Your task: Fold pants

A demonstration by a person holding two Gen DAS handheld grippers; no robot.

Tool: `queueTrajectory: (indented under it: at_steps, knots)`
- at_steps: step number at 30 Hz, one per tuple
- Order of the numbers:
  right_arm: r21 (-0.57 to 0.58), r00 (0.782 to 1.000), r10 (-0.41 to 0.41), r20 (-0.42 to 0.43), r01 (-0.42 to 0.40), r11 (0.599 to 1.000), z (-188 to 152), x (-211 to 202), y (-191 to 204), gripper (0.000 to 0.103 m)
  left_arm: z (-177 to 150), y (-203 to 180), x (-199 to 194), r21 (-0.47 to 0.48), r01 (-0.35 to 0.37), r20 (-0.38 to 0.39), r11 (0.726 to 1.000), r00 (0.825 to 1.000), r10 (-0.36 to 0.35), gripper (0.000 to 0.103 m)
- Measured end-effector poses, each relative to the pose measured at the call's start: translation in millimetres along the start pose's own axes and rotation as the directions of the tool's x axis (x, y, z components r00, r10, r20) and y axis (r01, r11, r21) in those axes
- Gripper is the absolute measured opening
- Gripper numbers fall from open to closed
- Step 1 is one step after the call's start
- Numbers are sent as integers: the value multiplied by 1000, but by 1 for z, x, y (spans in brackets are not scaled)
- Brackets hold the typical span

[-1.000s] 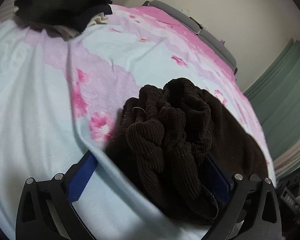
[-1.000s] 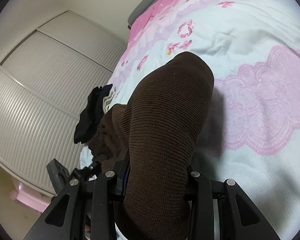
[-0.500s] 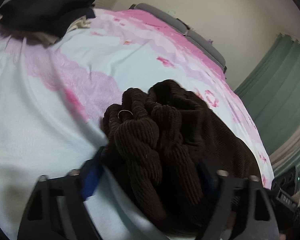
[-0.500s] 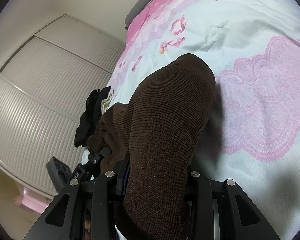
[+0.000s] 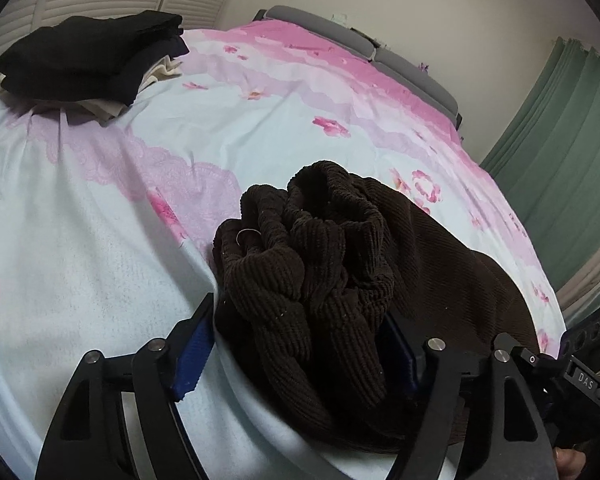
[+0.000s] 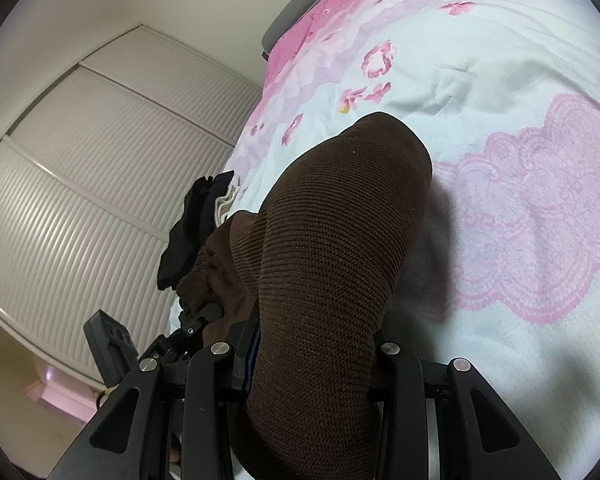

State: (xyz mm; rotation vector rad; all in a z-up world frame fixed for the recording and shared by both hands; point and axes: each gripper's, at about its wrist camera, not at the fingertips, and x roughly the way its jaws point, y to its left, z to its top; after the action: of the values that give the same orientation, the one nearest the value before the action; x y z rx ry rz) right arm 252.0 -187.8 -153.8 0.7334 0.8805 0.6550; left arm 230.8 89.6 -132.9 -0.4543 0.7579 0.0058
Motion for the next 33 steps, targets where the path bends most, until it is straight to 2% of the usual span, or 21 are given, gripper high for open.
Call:
queueTrajectory:
  at_steps: [3,5,9,11,14,16,19,25,33]
  knots:
    - [-23,1000,-9,-2,9,1000,-2,-3,3,36,1,3,0,-3,-6,-20,1000,1000,6,77]
    - [-28,1000,-11,-2,11,1000,-2,-3,5,36,-1,2,-2,27,-27,-13,999,1000,27,80]
    - [-28,1000,-17,-1,17,999,0,-1,6,36,-2,-7,-11,118,-68,59,991,996,61,85]
    - [-14,1000,-8,3,8,1000,1,-2,4,36,3,-12,-12,152,-62,96,986,994,48,98]
    - [31,1000,13,25,-14,999,2,-10,-4,36,13,-16,1,167,-28,73,986,997,16,98]
    - [26,999,-12,41,11,1000,3,-18,-8,35,17,-14,20,134,17,-3,991,1000,-17,98]
    - [43,998,-38,52,36,998,4,-25,-15,35,11,-10,38,56,82,-70,995,995,-78,101]
    - [14,997,-73,39,72,997,-2,-19,-15,35,-2,0,46,-37,93,-108,995,989,-96,103]
    - [-10,996,-82,36,82,997,-3,-14,-14,35,-14,7,50,-62,83,-106,995,990,-89,103]
